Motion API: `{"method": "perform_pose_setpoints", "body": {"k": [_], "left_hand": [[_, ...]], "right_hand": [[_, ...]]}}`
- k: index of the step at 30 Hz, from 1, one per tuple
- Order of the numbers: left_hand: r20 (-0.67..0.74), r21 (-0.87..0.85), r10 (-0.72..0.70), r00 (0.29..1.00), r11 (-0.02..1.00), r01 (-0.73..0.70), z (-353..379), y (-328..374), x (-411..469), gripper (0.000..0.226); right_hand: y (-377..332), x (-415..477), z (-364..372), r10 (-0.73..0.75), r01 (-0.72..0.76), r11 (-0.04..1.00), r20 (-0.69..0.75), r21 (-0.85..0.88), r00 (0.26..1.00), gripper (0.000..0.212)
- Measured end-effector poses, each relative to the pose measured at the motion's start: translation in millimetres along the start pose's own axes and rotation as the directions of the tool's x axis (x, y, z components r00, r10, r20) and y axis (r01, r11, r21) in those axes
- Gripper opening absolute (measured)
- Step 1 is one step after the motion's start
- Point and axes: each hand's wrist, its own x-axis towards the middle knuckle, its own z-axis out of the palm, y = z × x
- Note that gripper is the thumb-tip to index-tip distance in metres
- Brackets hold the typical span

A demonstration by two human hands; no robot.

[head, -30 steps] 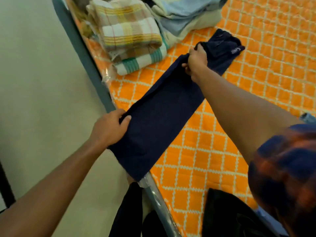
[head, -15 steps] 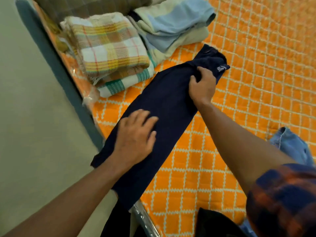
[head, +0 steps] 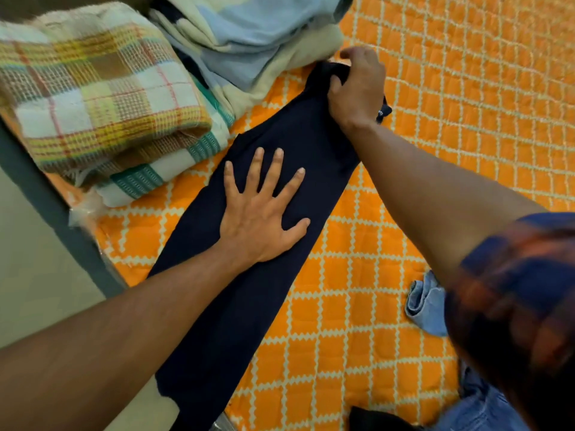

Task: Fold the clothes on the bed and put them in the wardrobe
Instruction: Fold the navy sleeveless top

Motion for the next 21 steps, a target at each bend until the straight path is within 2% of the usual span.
{"method": "perform_pose_setpoints", "body": {"k": [2, 4, 5, 6, 8, 9, 14, 16, 19, 21], "left_hand": [[0.001, 0.008, 0.007, 1.0, 1.0, -0.007, 0.1, -0.5, 0.1, 0.085], [-0.007, 0.015, 0.014, 1.0, 1.0, -0.014, 1.6, -0.9, 0.6, 0.084], [-0.007, 0.017, 0.013, 1.0, 1.0, -0.013, 2.3, -1.0, 0.6, 0.084], [-0.01, 0.024, 0.014, 1.0, 1.0, -0.013, 3.1, -0.9, 0.8, 0.084], [-0.021, 0.042, 0.015, 1.0, 0.999, -0.014, 4.8, -0.7, 2.9, 0.083], [-0.021, 0.049, 0.017, 1.0, 0.999, -0.016, 5.2, -0.4, 2.4, 0.083], [-0.012, 0.045, 0.013, 1.0, 0.999, -0.012, 6.6, -0.2, 3.6, 0.085], [0.011, 0.012, 0.014, 1.0, 1.0, -0.014, 1.1, -1.0, 2.5, 0.085], [-0.002, -0.133, -0.021, 1.0, 0.991, 0.02, -11.5, -13.2, -15.2, 0.08], [-0.034, -0.166, -0.13, 0.991, 0.978, 0.123, -19.3, -29.0, -49.5, 0.072]], "right_hand": [[2.1, -9.5, -3.7, 0.046, -0.045, 0.999, -0.177, 0.01, 0.983, 0.039], [5.4, -24.8, -7.0, 0.024, 0.004, 0.995, -0.28, 0.098, 0.96, 0.036], [10.4, -34.5, -3.8, 0.002, 0.027, 0.993, -0.243, 0.117, 0.97, 0.035], [15.0, -46.7, 0.8, -0.008, 0.019, 0.997, -0.141, 0.08, 0.99, 0.039], [25.0, -65.9, 8.3, 0.053, -0.036, 0.988, 0.111, -0.152, 0.992, 0.055], [29.7, -67.5, 9.2, 0.105, -0.058, 0.97, 0.189, -0.237, 0.976, 0.061], [27.3, -19.6, -15.9, 0.28, -0.187, 0.932, 0.29, -0.31, 0.915, 0.071], [20.6, -17.6, -25.5, 0.301, -0.248, 0.939, 0.218, -0.24, 0.928, 0.069], [2.5, -57.4, -34.3, 0.348, -0.35, 0.932, 0.038, 0.095, 0.937, 0.059], [-10.0, -128.2, -33.4, 0.373, -0.342, 0.895, -0.06, 0.285, 0.926, 0.052]]}}
